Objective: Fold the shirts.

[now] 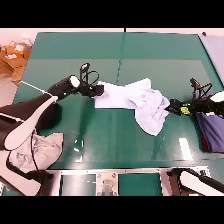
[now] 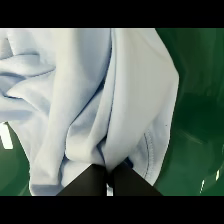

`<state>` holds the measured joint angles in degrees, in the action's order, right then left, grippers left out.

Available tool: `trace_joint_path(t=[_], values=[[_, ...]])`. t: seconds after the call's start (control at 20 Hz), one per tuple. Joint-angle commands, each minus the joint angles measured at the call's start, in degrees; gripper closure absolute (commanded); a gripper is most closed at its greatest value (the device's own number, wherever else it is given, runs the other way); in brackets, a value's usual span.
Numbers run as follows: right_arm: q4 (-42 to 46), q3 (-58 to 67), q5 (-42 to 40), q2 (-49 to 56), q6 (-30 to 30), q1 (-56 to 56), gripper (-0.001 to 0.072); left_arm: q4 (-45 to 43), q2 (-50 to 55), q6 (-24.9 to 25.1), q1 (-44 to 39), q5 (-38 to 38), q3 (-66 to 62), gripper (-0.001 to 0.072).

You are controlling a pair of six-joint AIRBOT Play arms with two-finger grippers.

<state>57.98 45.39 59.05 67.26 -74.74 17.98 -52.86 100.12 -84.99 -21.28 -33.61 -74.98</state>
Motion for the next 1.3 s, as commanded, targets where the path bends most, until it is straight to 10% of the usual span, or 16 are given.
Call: trace_joint_path(t=[0.0,0.15,0.3,0.45,0.55,0.9,1.1,1.25], values=[[-0.6,0.1,-0.1,0.0,0.4,0.2,0.0693,-0.1,0.9,0.0,0.3,0.7,0.0,0.0418],[-0.5,0.1,-0.1,0.0,0.4,0.2,0.0693,-0.9,-0.4,1.0,4.5,-5.2,-0.3,0.0319],[-0.6,0.1,-0.1,0.0,0.4,0.2,0.0694,3.3,-0.8,2.1,8.0,-8.9,-0.9,0.0557],[-1.1,0.1,-0.1,0.0,0.4,0.2,0.0693,4.9,-0.3,5.1,6.7,-7.6,-0.7,0.0555],[-1.2,0.1,-0.1,0.0,0.4,0.2,0.0693,7.9,0.0,5.8,5.9,-3.0,-0.7,0.0201],[-1.9,0.1,-0.7,0.0,0.4,0.2,0.0693,16.2,4.5,8.0,5.0,1.3,-0.7,0.019],[-2.1,0.1,-1.0,0.0,0.4,0.2,0.0694,24.4,5.0,17.6,3.8,-0.4,-1.3,0.068],[-2.1,1.0,-0.6,0.0,0.2,0.6,0.0695,21.9,2.6,17.9,5.6,-12.4,-5.0,0.0684]])
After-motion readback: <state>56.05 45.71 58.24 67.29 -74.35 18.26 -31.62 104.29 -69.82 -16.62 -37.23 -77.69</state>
